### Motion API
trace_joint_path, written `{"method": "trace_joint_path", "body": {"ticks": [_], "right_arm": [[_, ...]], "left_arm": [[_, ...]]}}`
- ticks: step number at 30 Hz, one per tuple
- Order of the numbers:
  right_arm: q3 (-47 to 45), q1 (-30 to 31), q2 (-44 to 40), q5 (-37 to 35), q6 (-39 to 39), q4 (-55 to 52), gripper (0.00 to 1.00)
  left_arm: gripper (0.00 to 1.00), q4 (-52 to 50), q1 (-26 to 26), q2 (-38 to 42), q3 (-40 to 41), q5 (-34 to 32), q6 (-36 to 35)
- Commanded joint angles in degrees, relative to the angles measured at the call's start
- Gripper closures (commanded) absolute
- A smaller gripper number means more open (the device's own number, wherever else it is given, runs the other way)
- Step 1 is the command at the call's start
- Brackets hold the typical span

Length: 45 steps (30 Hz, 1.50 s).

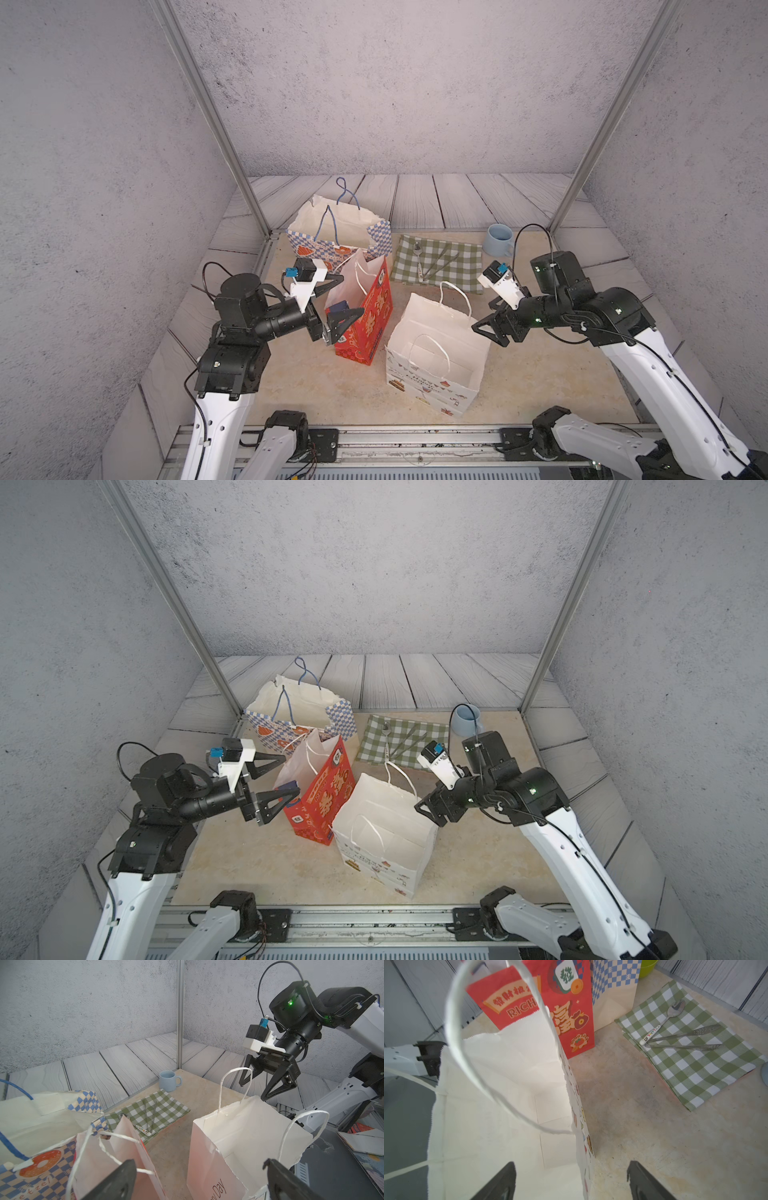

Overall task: Put away the paper bag
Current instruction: Press the paper bag at the center of the board.

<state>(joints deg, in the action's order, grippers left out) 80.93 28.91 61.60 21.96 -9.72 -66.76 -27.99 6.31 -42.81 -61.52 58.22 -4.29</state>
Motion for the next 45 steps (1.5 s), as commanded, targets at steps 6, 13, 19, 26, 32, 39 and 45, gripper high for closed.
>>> {"method": "trace_joint_path", "body": {"ticks": [6,13,19,26,32,39,45], "right_arm": [[-2.80,3.43,4.18,-1.74,-2.19,3.76,0.31],[-3.67,4.79,6.24,-3.54,-2.79,5.02,0.47],[-4.29,6.00,6.34,-6.27,-2.77,6.02,0.51],[-4.25,6.87,6.60,-7.84,-3.13,6.29,0.59],[-4.12,7.57,6.95,-9.82,-4.32,6.77,0.73],[-1.94,7.75,7.59,-9.43,-4.87,5.29,0.90],[-0.12,7.80,6.99,-7.65,-6.98,4.90,0.94]], "left_arm": [[0.01,-2.07,0.59,0.10,1.01,1.04,-2.15],[0.01,-2.66,0.67,0.20,1.10,1.19,-3.15],[0.01,-5.69,1.45,0.66,1.22,0.25,-4.64],[0.01,-9.51,2.04,0.40,1.22,-0.52,-6.81],[0.01,-13.35,2.60,-0.30,0.78,-0.12,-10.72],[0.01,-23.50,2.91,-1.40,-1.58,-1.36,-15.06],[0.01,-28.50,6.05,0.65,1.39,-0.08,-20.00]]}}
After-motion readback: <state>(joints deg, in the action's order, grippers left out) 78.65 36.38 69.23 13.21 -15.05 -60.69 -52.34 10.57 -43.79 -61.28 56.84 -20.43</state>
